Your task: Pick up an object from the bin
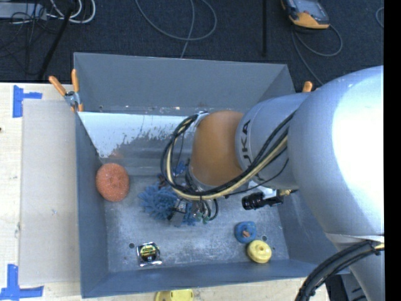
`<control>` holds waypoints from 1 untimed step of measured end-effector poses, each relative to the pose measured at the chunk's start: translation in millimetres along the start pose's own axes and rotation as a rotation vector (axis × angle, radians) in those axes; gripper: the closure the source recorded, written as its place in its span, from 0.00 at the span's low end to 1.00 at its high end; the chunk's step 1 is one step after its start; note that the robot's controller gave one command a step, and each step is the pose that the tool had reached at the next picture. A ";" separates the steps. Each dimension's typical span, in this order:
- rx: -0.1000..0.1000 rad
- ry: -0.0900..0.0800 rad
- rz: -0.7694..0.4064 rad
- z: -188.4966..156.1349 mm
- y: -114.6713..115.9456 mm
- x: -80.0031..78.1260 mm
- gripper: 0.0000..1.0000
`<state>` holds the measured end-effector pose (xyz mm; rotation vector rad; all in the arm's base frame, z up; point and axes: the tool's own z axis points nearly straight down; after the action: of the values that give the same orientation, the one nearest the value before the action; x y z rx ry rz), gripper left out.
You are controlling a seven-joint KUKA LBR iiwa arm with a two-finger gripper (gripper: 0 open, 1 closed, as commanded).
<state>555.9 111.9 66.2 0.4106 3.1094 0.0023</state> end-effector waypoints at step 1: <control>0.001 0.004 0.008 -2.4 0.4 1.0 1.00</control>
Offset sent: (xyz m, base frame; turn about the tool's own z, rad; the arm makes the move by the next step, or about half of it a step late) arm 0.0000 0.0000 0.0339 0.0000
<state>555.0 112.5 68.6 0.4240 3.1122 0.0019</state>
